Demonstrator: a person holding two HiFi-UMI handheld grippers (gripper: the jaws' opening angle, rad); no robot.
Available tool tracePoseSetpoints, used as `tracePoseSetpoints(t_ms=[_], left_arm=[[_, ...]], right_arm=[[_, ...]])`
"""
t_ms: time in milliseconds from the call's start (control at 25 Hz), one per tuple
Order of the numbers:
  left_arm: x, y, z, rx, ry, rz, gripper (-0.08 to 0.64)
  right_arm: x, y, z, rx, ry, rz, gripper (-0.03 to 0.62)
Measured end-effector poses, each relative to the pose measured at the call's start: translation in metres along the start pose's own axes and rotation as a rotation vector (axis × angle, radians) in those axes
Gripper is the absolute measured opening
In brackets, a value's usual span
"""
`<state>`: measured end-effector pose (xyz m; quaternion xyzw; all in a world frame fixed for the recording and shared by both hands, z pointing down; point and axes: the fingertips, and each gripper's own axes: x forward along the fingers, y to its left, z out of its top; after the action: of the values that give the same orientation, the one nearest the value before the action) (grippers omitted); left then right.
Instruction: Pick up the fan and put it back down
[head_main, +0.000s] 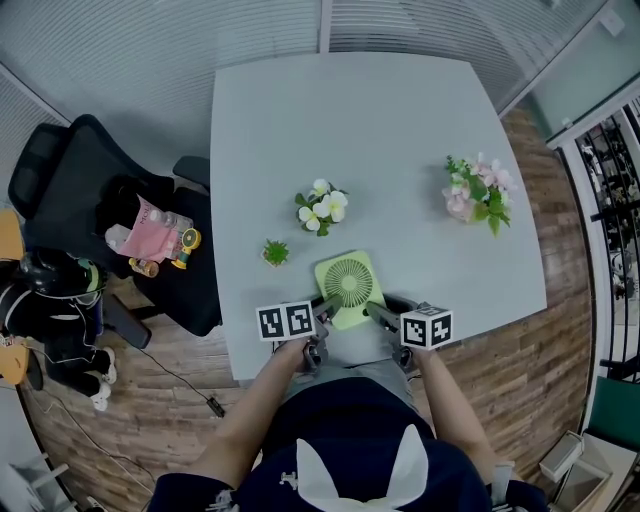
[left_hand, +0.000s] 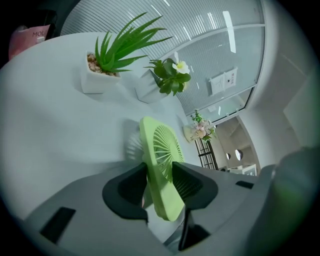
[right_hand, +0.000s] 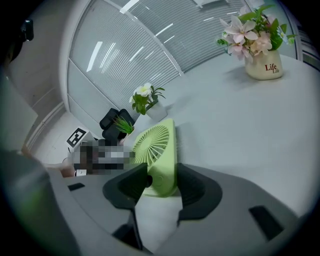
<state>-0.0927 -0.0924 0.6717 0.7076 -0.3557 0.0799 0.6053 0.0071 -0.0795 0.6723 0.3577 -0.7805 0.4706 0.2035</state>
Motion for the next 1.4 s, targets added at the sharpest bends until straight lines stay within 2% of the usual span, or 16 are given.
tracePoseSetpoints(t_ms=[680, 1160, 1400], left_arm=[[-0.040, -0.038, 0.029, 0.116, -0.172, -0.086, 0.161], [-0.071, -0.073, 0.045, 0.192, -0.261, -0.086, 0.161], [-0.084, -0.095, 0.053, 0.189, -0.322, -0.093, 0.161]], right_arm=[[-0.025, 0.043, 0.040, -0.147, -0.120, -0.019, 0.187], [-0.050, 0.073, 0.064, -0.211, -0.196, 0.005, 0.189], [-0.068, 0.087, 0.082, -0.261, -0.215, 0.029, 0.189]])
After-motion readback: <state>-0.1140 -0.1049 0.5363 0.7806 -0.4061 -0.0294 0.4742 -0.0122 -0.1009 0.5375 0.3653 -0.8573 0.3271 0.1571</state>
